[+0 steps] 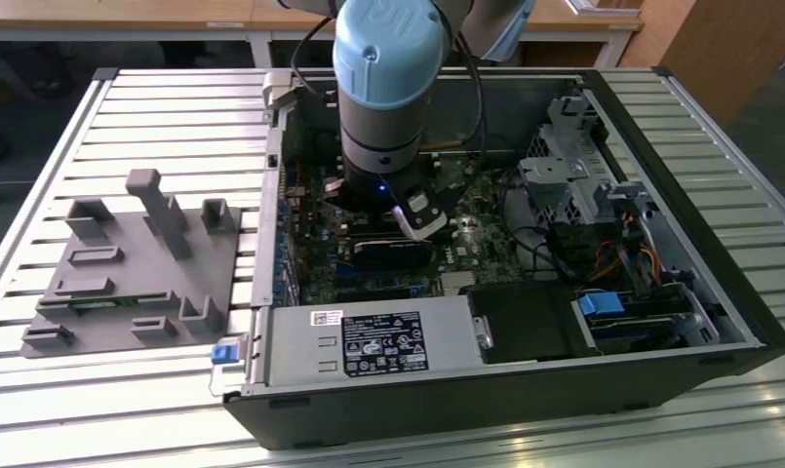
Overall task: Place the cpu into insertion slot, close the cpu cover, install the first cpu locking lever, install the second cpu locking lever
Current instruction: 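Install the second cpu locking lever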
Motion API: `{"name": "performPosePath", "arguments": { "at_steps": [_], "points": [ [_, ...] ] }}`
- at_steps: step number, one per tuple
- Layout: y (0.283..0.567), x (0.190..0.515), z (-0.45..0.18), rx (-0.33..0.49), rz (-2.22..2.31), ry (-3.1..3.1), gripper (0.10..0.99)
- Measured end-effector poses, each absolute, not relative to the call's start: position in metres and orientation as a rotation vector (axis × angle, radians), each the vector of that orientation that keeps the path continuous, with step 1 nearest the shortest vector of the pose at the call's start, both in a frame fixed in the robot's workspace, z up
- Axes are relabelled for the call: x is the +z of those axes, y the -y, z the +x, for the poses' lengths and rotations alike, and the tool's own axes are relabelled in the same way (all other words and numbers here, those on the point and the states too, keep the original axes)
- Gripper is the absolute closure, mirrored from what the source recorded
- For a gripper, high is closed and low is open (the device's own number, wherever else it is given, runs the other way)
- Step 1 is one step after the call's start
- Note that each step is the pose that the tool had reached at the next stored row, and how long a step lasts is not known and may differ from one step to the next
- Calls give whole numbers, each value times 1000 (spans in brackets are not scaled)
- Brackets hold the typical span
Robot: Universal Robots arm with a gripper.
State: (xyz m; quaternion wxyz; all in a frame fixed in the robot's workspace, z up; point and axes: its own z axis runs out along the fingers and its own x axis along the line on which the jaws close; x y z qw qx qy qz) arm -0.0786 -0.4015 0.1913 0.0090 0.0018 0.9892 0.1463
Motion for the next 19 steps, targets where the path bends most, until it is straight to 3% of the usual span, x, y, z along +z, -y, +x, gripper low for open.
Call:
{"name": "performPosePath", "arguments": {
  "at_steps": [19],
  "points": [
    [401,188,-83,492,6,-3085,980]
  ]
}}
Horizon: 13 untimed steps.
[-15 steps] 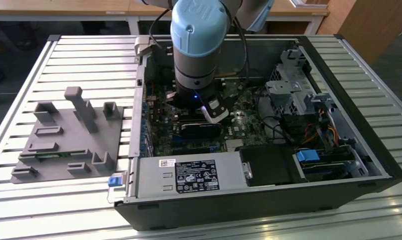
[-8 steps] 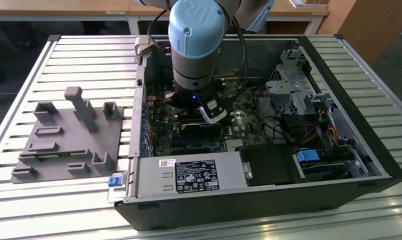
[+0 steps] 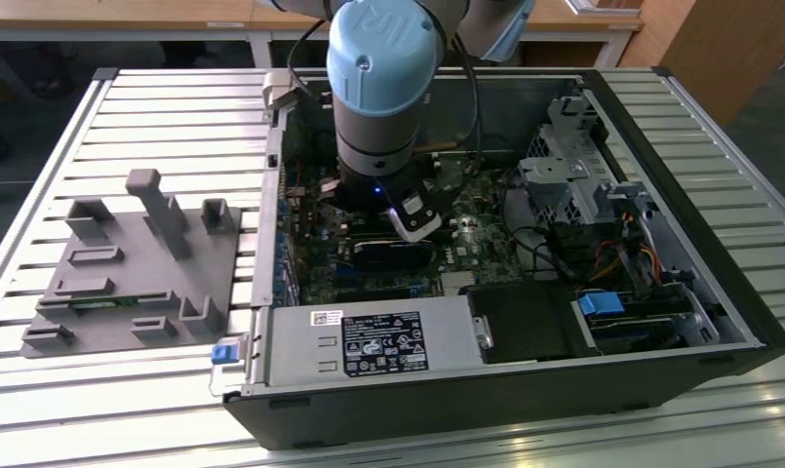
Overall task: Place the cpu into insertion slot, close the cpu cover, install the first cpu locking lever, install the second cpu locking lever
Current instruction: 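Install the second cpu locking lever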
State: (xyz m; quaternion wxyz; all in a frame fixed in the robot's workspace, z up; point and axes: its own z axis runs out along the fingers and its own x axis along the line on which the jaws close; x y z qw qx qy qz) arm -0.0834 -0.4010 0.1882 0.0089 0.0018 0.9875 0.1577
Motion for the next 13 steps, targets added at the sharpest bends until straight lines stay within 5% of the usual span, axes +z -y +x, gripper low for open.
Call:
{"name": "performPosePath", "arguments": {
  "at_steps": [13],
  "points": [
    [401,197,-83,507,6,-3082,980]
  ]
}}
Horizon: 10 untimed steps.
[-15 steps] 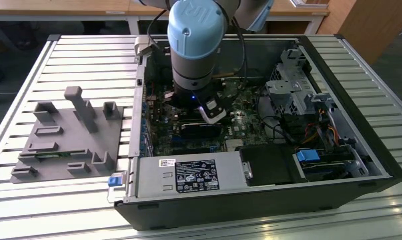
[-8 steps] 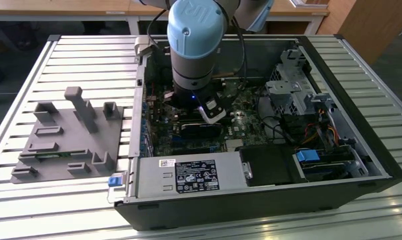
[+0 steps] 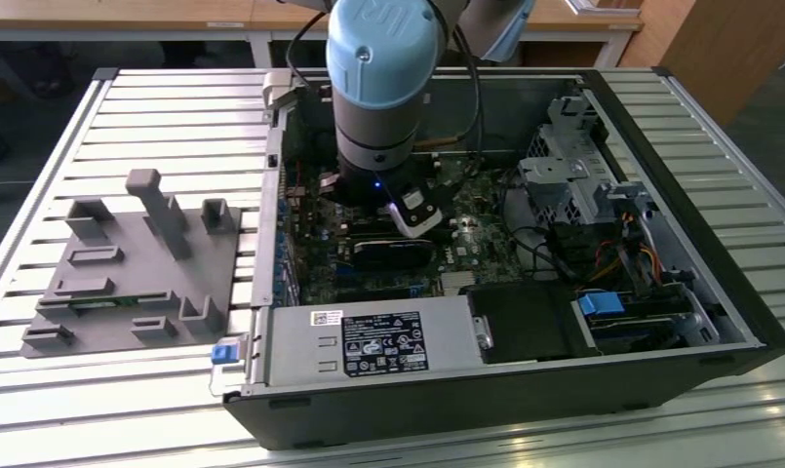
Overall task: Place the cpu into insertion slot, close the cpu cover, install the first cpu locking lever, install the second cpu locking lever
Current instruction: 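Install the second cpu locking lever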
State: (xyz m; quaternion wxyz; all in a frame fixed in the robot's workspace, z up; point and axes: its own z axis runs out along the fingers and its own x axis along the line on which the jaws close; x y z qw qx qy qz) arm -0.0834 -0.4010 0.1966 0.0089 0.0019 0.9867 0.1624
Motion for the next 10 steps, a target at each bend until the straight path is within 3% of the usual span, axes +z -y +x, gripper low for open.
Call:
{"name": "performPosePath", "arguments": {
  "at_steps": [10],
  "points": [
    [401,213,-83,522,6,-3080,980]
  ]
}}
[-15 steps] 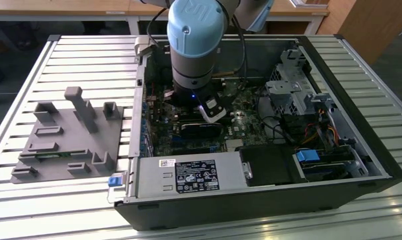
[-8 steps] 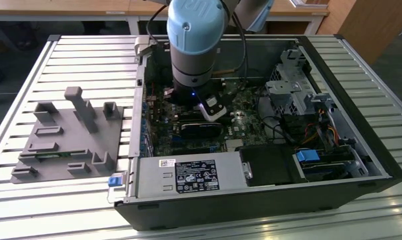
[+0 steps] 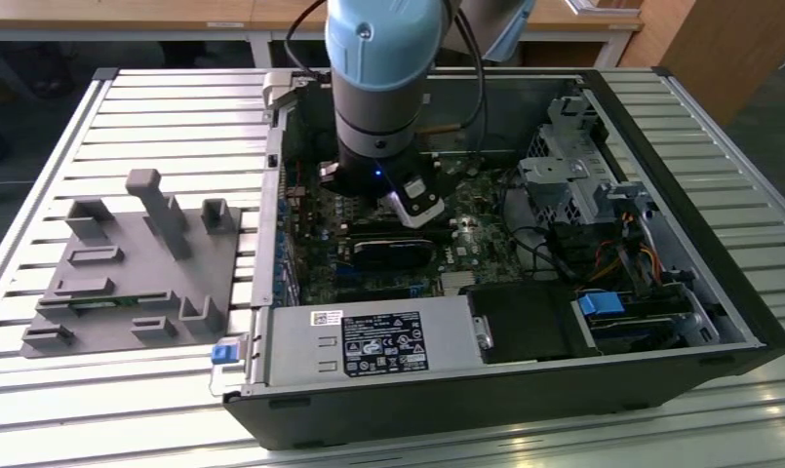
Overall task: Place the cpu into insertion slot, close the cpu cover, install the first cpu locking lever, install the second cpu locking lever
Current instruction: 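Install the second cpu locking lever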
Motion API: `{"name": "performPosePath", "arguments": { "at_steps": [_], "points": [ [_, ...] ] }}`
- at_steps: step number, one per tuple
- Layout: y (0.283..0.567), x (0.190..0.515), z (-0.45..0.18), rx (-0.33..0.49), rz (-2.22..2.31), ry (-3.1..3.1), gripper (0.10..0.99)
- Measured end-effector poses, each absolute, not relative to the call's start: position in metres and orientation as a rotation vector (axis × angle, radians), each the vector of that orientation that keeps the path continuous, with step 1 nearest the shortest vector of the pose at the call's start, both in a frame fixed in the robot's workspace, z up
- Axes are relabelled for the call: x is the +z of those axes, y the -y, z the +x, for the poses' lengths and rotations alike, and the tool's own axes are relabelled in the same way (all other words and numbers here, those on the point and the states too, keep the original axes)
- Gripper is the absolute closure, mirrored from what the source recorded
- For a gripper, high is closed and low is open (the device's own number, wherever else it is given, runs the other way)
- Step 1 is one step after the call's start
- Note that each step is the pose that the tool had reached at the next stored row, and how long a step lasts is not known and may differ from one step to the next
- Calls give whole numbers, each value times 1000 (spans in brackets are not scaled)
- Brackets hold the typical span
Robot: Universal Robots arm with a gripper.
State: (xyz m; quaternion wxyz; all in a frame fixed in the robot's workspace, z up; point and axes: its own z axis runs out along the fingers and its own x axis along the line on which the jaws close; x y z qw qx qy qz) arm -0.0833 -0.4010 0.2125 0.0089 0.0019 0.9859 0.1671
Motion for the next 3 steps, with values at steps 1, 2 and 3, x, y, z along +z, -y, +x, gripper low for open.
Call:
{"name": "performPosePath", "arguments": {
  "at_steps": [1,2,3],
  "points": [
    [401,214,-83,524,6,-3080,980],
    [401,216,-83,525,6,-3080,980],
    [401,218,-83,526,6,-3079,980]
  ]
}}
